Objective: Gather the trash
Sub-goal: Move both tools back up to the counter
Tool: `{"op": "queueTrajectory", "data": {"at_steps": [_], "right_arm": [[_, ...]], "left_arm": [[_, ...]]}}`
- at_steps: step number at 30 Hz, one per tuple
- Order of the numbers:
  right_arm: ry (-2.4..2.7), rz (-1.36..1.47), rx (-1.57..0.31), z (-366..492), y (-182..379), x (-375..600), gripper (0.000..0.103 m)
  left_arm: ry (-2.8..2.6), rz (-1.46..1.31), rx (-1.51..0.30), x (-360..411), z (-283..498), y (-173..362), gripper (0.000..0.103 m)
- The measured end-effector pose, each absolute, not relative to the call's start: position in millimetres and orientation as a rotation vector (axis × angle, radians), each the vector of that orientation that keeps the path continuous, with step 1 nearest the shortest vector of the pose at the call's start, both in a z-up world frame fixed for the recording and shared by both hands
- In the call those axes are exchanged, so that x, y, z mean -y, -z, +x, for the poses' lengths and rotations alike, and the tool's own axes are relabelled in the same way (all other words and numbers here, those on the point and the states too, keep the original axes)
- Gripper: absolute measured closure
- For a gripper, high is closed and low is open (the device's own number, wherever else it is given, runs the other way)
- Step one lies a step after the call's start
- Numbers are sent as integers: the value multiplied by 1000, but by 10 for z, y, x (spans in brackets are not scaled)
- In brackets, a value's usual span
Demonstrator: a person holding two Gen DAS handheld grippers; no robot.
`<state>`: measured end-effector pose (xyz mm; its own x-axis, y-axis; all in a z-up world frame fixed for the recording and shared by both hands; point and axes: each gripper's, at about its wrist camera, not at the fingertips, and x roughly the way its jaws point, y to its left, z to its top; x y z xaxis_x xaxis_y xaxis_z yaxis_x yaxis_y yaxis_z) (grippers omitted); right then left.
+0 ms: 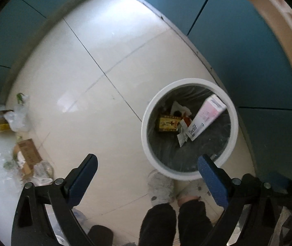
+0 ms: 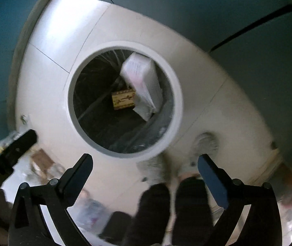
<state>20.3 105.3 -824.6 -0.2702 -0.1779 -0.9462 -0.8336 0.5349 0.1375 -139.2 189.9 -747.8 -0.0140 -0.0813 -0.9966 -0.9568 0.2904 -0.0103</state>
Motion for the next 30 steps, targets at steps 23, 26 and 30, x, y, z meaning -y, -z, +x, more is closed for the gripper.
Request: {"op": "queueTrajectory", "data": {"at_steps": [23, 26, 30], "right_arm": [[-1059, -788, -1424, 31, 4373, -434, 0], [-1072, -755, -1411, -10, 3916, -300, 0], [-1092, -681, -1405, -15, 3334, -126, 0]], "left_arm": [[-992, -925, -1190, -951, -1610, 4273, 3], [-1013, -892, -1174, -851, -1626, 3873, 3], [-1037, -845, -1140, -782, -1623, 3390, 3]]}}
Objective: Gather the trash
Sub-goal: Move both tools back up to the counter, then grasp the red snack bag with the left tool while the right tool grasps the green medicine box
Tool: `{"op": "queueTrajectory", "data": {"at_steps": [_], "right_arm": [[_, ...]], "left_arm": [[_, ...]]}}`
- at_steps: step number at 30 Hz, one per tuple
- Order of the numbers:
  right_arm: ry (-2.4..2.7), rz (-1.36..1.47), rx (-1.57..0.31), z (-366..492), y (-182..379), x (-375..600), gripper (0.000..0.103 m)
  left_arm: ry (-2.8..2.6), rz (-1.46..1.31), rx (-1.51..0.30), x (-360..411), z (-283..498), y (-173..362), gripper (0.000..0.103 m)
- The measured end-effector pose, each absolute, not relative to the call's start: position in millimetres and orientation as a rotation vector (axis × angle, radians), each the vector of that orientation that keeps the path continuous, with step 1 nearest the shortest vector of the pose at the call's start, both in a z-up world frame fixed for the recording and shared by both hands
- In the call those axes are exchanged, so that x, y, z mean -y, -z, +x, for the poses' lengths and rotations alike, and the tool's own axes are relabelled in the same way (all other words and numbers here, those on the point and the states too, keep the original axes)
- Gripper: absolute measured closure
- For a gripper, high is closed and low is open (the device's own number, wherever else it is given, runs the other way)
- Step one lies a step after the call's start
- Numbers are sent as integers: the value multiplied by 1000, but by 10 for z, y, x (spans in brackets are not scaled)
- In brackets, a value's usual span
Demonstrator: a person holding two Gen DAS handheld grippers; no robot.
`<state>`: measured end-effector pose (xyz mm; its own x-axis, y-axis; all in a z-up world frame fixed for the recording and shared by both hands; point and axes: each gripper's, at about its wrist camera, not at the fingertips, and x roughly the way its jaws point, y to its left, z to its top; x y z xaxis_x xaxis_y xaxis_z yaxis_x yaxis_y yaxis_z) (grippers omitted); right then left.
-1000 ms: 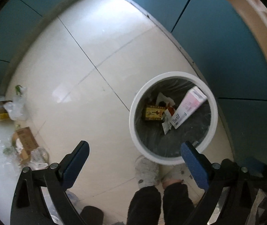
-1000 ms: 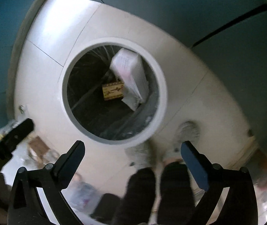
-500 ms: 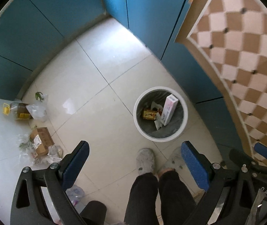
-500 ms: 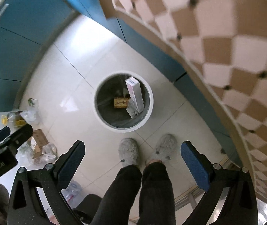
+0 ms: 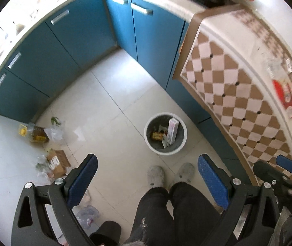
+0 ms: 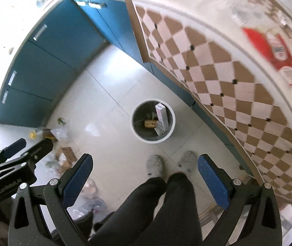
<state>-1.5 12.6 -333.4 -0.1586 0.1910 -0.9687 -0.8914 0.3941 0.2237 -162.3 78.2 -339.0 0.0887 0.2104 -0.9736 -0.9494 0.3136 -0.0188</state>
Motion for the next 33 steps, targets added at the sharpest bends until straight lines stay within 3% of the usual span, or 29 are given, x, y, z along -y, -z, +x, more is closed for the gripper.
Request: {"op": "queueTrajectory", "data": {"at_steps": [11, 17, 21, 23, 25, 28, 30, 33], "right_arm": [[-1067, -389, -1372, 760, 2412, 86, 0], [-913, -249, -1331, 1854, 2179, 276, 0], [-810, -241, -1366, 2737, 2395, 305, 2], [-788, -239, -1403, 3158, 2603, 274, 19], [-771, -264, -1456, 3502, 2892, 176, 56], [-804, -299, -1538, 3823, 3327, 3, 81], [-830, -353, -1578, 3962, 3602, -135, 90], [-870, -381, -1610, 4069, 3828, -250, 101]], "left_arm": [[-1024, -648, -1005, -1057, -600, 2567, 3], [-878, -726, -1059, -1238, 444, 2819, 3], [-781, -847, -1127, -1384, 1206, 3222, 4], [-736, -918, -1173, -1492, 1556, 3497, 4], [-706, -964, -1198, -1563, 1825, 3701, 4], [-682, -1007, -1227, -1625, 2139, 3942, 5], [-681, -1021, -1248, -1662, 2317, 4071, 12], [-698, -977, -1238, -1648, 2522, 4050, 13]]}}
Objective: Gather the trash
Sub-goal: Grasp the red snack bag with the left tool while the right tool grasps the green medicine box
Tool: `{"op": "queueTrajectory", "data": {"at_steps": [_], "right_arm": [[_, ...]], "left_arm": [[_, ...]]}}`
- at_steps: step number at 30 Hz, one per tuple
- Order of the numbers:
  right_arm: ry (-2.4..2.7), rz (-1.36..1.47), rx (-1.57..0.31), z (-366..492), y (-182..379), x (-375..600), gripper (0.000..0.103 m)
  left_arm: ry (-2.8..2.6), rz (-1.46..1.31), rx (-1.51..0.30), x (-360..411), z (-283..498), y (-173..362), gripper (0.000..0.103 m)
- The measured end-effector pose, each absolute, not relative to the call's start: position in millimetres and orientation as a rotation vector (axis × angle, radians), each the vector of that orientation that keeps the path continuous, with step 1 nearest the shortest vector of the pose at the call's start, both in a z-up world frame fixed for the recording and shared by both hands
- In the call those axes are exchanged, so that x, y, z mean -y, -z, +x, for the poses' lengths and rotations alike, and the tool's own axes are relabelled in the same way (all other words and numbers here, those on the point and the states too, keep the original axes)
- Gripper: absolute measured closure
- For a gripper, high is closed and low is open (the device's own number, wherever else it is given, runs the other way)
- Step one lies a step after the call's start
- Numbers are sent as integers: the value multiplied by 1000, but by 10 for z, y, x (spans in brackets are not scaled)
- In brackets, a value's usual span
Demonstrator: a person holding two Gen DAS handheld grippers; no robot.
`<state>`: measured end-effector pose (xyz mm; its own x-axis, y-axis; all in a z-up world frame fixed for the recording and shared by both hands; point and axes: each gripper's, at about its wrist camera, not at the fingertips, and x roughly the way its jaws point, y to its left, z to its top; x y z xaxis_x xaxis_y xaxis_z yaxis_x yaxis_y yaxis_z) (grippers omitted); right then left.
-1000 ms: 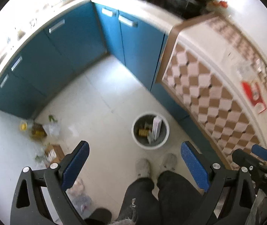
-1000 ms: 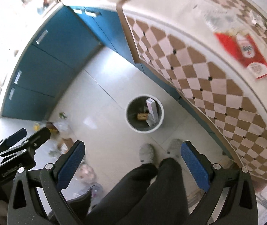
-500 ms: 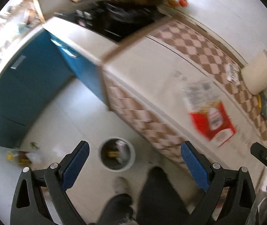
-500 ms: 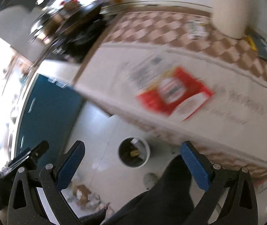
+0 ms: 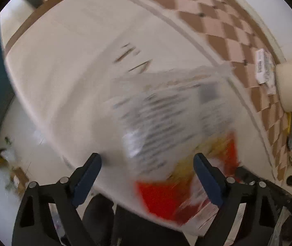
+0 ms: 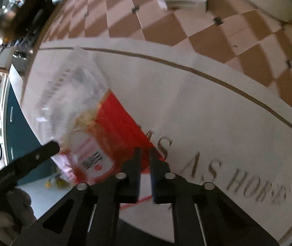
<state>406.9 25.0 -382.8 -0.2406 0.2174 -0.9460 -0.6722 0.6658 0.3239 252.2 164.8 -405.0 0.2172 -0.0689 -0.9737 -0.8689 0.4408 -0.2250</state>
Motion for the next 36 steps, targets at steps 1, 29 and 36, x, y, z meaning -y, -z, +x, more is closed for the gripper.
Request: {"op": "queueTrajectory", "data": {"at_steps": [1, 29, 36], "right_arm": [[-896, -397, -1607, 4078, 3835, -293, 101], [-692, -379, -1308, 5449, 3424, -1083, 16], [-625, -399, -1350, 5640, 3810, -1397, 16]], "left_arm": [[-702, -963, -1238, -1630, 2594, 4039, 14], [-950, -534, -1054, -2251, 3625, 3017, 95], [-968, -521, -1061, -2382, 3744, 3075, 95]]}}
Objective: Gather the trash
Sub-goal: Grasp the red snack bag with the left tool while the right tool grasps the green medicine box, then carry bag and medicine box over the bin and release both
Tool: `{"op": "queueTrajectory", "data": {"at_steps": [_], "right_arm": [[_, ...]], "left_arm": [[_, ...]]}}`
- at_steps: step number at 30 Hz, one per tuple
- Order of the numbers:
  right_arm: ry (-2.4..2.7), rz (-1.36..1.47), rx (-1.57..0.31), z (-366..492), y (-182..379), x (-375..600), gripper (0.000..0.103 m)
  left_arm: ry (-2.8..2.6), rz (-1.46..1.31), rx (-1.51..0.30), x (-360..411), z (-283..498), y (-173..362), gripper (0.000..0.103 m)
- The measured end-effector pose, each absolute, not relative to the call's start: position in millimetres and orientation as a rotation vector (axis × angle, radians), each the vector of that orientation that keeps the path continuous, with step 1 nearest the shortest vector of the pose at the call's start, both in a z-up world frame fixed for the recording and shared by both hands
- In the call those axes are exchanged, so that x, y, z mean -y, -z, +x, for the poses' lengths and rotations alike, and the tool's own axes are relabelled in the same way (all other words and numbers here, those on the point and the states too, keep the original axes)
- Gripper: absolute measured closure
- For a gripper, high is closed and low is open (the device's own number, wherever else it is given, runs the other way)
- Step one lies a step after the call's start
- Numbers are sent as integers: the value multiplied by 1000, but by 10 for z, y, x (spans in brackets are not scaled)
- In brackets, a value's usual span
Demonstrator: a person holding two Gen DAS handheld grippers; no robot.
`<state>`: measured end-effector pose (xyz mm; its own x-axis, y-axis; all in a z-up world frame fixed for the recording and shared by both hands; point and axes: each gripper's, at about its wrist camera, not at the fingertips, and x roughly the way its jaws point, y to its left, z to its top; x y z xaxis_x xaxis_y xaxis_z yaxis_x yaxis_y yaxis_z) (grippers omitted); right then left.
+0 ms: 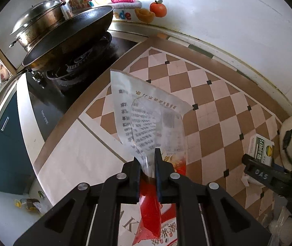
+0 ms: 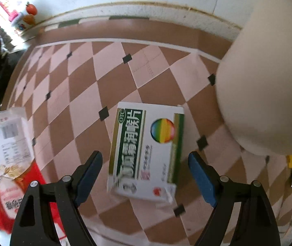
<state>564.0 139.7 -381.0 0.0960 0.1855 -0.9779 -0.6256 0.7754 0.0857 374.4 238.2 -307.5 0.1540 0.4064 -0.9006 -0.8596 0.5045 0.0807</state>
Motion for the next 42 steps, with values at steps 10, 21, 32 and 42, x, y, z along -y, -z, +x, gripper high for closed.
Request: {"op": "queueTrajectory", "data": {"at_steps": [10, 21, 32, 42], "right_arm": [[-652, -430, -1257, 5461, 3798, -1577, 34], [-773, -302, -1186, 4683, 2947, -1046, 35], [-869, -165, -1151, 2993, 2232, -151, 35], [-942, -243, -1269, 1320, 2671, 186, 35]], "left_arm": [[-947, -521, -1009, -2329, 3510, 2835, 97], [-934, -485, -843, -1982, 2463, 2044, 97], [-894, -506, -789, -1476, 639, 1896, 97], [-888, -682, -976, -1403, -363, 2957, 97]]}}
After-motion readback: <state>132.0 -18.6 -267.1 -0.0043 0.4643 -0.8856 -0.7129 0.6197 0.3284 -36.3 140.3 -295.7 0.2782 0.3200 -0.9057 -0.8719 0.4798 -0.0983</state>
